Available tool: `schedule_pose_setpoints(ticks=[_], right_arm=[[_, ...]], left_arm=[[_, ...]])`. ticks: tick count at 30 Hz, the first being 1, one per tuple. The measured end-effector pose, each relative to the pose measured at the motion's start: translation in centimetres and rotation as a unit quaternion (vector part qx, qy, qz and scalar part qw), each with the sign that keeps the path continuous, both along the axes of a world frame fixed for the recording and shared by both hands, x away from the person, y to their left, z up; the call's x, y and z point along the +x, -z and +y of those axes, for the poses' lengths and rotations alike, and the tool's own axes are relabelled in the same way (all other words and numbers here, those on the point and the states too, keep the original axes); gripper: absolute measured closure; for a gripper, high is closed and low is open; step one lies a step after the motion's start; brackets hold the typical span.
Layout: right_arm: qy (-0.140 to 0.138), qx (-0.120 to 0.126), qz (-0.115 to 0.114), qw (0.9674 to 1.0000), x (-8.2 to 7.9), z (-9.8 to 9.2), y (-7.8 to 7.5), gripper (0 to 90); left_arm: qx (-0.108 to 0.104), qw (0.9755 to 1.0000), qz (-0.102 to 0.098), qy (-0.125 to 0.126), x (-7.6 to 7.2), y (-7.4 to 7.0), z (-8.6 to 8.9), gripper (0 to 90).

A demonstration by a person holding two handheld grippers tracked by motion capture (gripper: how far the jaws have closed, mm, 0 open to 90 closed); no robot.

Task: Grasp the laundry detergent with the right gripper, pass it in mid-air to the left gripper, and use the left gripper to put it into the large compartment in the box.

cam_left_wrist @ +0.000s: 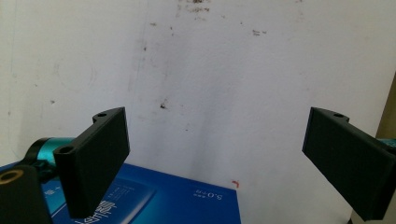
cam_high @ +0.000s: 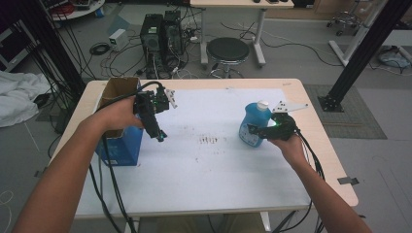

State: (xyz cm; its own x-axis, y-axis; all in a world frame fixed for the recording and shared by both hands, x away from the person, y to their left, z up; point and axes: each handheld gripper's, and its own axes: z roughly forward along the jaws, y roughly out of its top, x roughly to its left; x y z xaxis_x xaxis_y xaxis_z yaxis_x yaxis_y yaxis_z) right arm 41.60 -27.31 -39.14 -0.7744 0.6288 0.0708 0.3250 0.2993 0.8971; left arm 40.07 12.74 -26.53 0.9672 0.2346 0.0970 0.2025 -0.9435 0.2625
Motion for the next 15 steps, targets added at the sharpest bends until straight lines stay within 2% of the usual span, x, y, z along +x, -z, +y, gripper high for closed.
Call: schedule_pose_setpoints(ticks=[9,10,15], right_arm=[[0.002,-0.006,0.001,1.0,0.03,-0.07,0.01,28.4],[0.0,-0.005,0.0,1.0,0.05,-0.12,-0.01,31.5],[-0.001,-0.011,0.0,0.9999,0.05,-0.1,0.07,34.5]], left_arm=[[0.0,1.0,0.0,0.0,-0.01,0.02,0.0,7.4],[0.0,1.0,0.0,0.0,0.0,0.02,-0.01,7.4],[0.001,1.0,0.001,0.001,0.03,0.07,-0.1,7.4]])
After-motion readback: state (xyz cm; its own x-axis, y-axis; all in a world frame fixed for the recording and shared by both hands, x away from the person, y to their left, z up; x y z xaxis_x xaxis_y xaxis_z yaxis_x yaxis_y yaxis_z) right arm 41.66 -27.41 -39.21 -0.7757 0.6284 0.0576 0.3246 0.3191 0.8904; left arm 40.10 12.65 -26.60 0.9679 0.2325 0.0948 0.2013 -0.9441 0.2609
